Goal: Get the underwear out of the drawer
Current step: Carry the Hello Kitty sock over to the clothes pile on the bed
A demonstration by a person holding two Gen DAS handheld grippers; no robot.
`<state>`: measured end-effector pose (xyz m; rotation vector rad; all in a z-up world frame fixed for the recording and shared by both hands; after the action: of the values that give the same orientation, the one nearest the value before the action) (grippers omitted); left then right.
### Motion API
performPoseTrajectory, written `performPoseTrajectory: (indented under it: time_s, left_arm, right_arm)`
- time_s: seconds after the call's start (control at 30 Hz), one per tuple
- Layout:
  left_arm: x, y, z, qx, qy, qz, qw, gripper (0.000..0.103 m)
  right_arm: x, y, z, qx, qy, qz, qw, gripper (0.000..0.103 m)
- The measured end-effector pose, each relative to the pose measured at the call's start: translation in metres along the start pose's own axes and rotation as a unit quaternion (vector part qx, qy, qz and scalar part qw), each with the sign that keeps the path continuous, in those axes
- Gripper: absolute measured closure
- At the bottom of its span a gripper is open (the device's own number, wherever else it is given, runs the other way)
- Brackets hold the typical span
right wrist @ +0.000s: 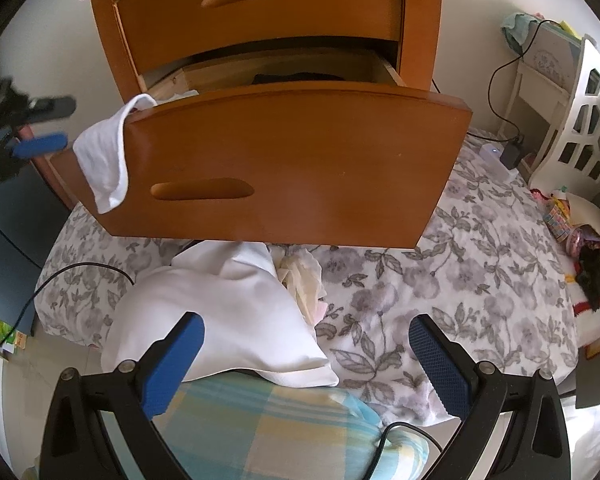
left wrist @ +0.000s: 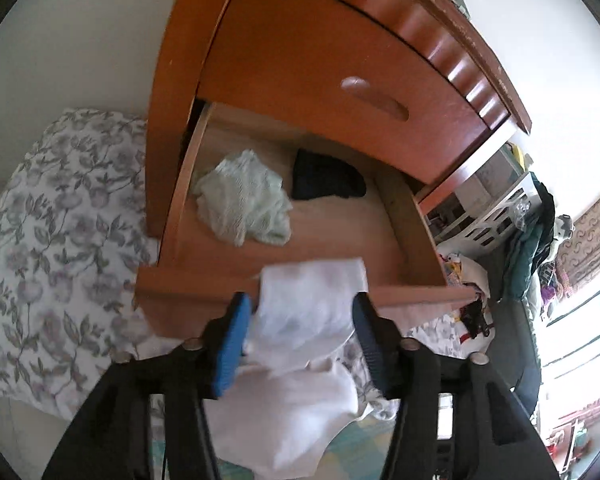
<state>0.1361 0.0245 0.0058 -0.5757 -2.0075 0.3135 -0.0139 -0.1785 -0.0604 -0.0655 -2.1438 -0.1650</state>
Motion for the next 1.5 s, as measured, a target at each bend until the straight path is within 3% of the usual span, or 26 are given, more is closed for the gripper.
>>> performPoseTrajectory:
  time_s: [0.2,0.63,0.77,0.87,0.93,1.0,1.5]
  left_arm:
    - [-0.022,0.016,0.014,0.041,0.016,0.008,0.9990,0.032]
    - [-0.041,0.019,0.010,0.143,0.020,0.053,0.9880,0.032]
    - [-0.039,0.016,0.011,0.156,0.017,0.065,0.9854,0.047]
    - [-0.033,0.013,0.010,0.146,0.012,0.061,0.9873,0.064]
    - [-0.030,0.008,0.009,0.137,0.008,0.059,0.9887,0.083]
    - [-0.026,0.005,0.008,0.128,0.004,0.058,0.9900,0.088]
    - [-0.003,-0.012,-0.003,0.093,-0.031,0.100,0.9902,0.093]
  right_arm:
    - [-0.001,0.003,0.001,0.004,0.001,0.000,1.000,0.000]
    - [-0.004,0.002,0.002,0.005,0.005,0.001,1.000,0.000]
    - [-0.005,0.001,0.002,0.000,0.005,0.003,1.000,0.000]
    - [-0.004,0.001,0.002,0.001,0.006,0.002,1.000,0.000]
    - [-0.003,0.001,0.002,0.003,0.005,0.001,1.000,0.000]
    - [-0.002,0.001,0.001,0.004,0.003,0.001,1.000,0.000]
    - [0.010,0.001,-0.001,0.005,-0.009,0.004,1.000,0.000]
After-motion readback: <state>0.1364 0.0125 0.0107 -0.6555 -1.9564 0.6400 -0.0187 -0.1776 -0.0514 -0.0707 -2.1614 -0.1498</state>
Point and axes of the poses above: each gripper's, at about its wrist camera, not at the fingertips, and x roughly against the way its jaws point, y to its left, z to its underside, the point moved 6 cm from there along -x, roughly the way its jaws point, and after that the axes turned 2 degrees about y, right-handed, at the moved point
